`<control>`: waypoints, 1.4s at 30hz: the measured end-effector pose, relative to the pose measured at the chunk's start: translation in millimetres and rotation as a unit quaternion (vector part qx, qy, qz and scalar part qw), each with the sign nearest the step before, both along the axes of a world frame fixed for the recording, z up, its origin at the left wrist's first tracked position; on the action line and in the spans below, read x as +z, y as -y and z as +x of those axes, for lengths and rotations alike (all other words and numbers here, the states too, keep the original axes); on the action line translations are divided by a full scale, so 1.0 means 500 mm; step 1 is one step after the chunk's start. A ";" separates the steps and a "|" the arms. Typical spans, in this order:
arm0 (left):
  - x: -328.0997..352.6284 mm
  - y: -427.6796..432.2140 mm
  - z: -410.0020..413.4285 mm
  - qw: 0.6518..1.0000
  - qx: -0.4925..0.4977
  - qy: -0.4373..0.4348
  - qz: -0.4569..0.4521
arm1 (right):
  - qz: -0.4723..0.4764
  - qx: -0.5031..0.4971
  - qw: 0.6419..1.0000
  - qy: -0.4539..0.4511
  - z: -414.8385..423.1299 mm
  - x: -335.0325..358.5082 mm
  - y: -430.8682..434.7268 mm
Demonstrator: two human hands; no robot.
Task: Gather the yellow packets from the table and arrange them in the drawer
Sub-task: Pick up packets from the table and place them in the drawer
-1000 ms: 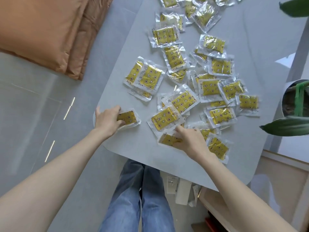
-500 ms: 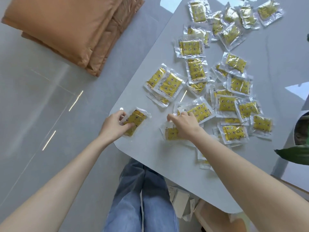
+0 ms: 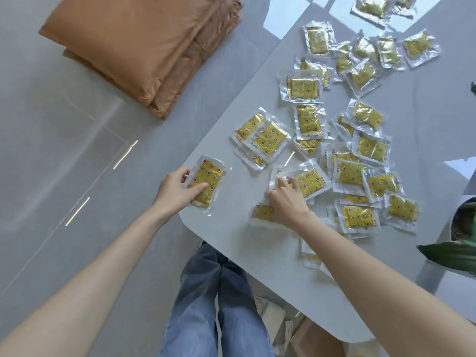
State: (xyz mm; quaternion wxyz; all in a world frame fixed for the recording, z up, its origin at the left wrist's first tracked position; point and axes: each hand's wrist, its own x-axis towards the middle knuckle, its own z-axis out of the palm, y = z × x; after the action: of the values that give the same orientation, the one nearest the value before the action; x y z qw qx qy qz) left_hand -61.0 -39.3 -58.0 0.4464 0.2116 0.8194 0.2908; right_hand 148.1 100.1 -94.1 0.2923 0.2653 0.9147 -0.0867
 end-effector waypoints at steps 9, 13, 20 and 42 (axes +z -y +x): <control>0.198 0.011 -0.022 0.996 0.046 -0.014 0.075 | -0.339 -0.522 0.731 -0.279 0.000 0.257 0.015; 0.299 0.013 -0.072 0.990 0.073 0.009 0.118 | -0.433 -0.540 0.636 -0.342 -0.057 0.401 0.007; 0.423 0.008 -0.221 0.979 0.078 0.023 0.188 | -0.583 -0.502 0.497 -0.401 -0.251 0.572 0.032; 0.542 -0.277 -0.728 0.974 -0.146 0.082 0.154 | -0.465 -0.589 0.413 -0.516 -0.763 0.573 -0.067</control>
State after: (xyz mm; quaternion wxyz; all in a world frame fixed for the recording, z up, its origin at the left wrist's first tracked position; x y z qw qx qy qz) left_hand -425.1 99.3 213.0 0.5118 0.3705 0.6855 0.3618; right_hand -233.3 133.4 192.6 -0.2797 0.4679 0.3318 -0.7699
